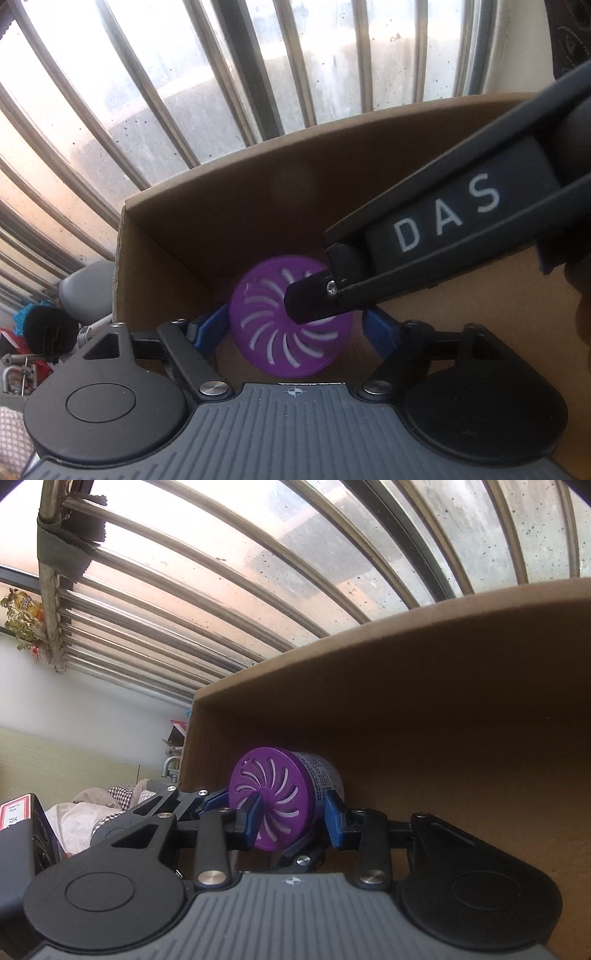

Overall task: Organize objects
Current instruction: 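Carry the purple jar into the cardboard box and open the right gripper, then move the right gripper back to the red toothpaste tube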

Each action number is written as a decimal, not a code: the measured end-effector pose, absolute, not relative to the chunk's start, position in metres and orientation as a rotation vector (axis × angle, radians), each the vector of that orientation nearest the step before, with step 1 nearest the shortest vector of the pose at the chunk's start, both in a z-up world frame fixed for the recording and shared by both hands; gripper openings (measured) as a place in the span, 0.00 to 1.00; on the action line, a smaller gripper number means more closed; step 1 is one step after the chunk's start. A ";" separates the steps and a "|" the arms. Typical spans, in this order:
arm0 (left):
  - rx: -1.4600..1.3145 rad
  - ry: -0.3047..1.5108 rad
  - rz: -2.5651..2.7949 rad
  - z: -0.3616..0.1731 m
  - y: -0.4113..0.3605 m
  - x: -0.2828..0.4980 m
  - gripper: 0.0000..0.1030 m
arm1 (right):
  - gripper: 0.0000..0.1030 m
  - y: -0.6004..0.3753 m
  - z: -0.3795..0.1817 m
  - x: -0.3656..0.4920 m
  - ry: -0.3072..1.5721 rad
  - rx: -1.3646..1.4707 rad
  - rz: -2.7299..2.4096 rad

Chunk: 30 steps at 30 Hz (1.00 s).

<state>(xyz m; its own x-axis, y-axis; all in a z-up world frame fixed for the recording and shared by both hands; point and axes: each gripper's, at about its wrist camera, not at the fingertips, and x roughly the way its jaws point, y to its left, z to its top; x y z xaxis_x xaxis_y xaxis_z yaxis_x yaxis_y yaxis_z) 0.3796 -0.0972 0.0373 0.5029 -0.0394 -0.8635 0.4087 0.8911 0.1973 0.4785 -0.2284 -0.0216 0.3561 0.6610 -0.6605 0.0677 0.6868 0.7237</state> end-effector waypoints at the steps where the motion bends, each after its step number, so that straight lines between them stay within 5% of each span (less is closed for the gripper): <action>1: 0.413 1.009 -0.285 0.038 -0.097 0.378 0.83 | 0.38 -0.228 -0.023 0.479 1.166 0.754 0.438; 16: 0.268 0.905 -0.305 0.111 -0.054 0.302 0.93 | 0.38 -0.253 0.025 0.431 1.066 0.772 0.444; 23: 0.177 0.803 -0.369 0.166 -0.055 0.213 0.94 | 0.39 -0.268 0.072 0.354 0.927 0.797 0.517; 30: 0.070 0.707 -0.437 0.147 -0.042 0.104 0.95 | 0.48 -0.273 0.093 0.220 0.684 0.743 0.668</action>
<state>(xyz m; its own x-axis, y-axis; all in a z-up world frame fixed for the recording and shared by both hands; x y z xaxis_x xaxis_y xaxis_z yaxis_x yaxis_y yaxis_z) 0.1043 -0.0419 0.1473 0.6740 -0.3646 -0.6425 0.4114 0.9076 -0.0835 0.2196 -0.2729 0.0926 0.5959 0.7411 -0.3094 -0.2919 0.5588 0.7762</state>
